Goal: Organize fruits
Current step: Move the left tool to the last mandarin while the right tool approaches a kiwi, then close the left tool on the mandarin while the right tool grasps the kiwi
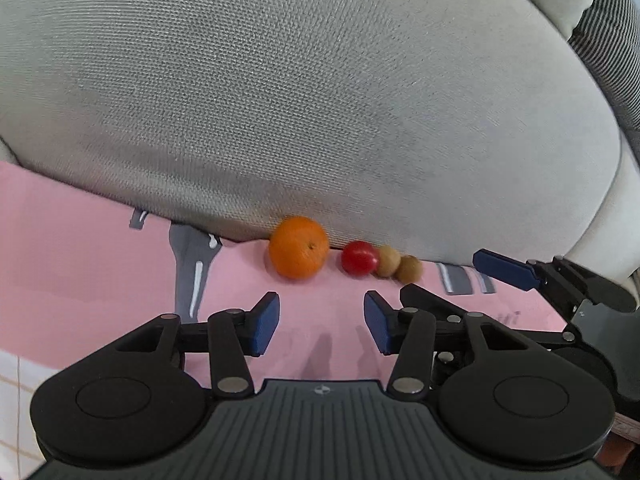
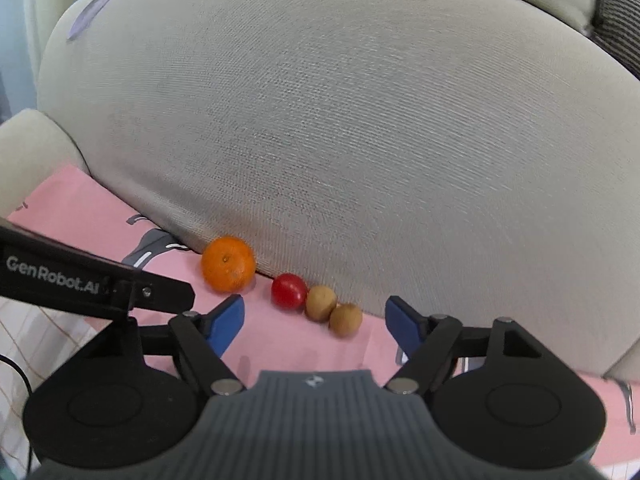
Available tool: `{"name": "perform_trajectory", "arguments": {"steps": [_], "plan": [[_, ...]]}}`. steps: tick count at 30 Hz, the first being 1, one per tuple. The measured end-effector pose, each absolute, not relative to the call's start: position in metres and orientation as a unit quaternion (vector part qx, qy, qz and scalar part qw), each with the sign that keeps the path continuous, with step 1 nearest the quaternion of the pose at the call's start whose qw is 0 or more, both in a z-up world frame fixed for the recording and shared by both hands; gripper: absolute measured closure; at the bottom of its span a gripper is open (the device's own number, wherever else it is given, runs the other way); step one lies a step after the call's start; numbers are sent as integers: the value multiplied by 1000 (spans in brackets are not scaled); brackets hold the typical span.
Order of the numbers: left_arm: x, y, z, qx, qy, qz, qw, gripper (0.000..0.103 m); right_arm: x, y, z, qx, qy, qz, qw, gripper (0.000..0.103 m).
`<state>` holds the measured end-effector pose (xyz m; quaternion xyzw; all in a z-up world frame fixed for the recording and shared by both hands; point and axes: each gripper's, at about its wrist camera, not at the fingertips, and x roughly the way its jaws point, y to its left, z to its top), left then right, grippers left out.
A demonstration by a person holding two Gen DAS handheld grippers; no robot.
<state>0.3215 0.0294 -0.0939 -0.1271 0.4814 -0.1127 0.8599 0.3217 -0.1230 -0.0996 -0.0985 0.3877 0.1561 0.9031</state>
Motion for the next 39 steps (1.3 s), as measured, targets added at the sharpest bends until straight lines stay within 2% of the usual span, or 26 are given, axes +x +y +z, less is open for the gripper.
{"name": "perform_trajectory", "arguments": {"steps": [4, 14, 15, 16, 17, 25, 30, 34, 39], "plan": [[333, 31, -104, -130, 480, -106, 861, 47, 329, -116, -109, -109, 394, 170, 896, 38], [362, 11, -117, -81, 472, -108, 871, 47, 341, -121, -127, -138, 418, 131, 888, 39], [363, 9, -119, -77, 472, -106, 872, 47, 344, -122, -130, -144, 424, 121, 886, 40], [364, 8, -120, -72, 470, -103, 873, 47, 345, -125, -131, -145, 429, 115, 884, 48], [366, 7, -121, -65, 471, -100, 874, 47, 348, -128, -132, -138, 434, 115, 883, 50], [379, 9, -132, -67, 481, -89, 870, 47, 359, -125, -136, -148, 446, 120, 874, 57], [382, 5, -136, -63, 483, -91, 869, 49, 372, -116, -144, -148, 460, 129, 866, 66], [377, 1, -135, -65, 485, -95, 867, 49, 377, -116, -149, -146, 467, 134, 862, 81], [365, 16, -123, -71, 486, -94, 866, 50, 372, -119, -146, -138, 465, 135, 864, 82]]}}
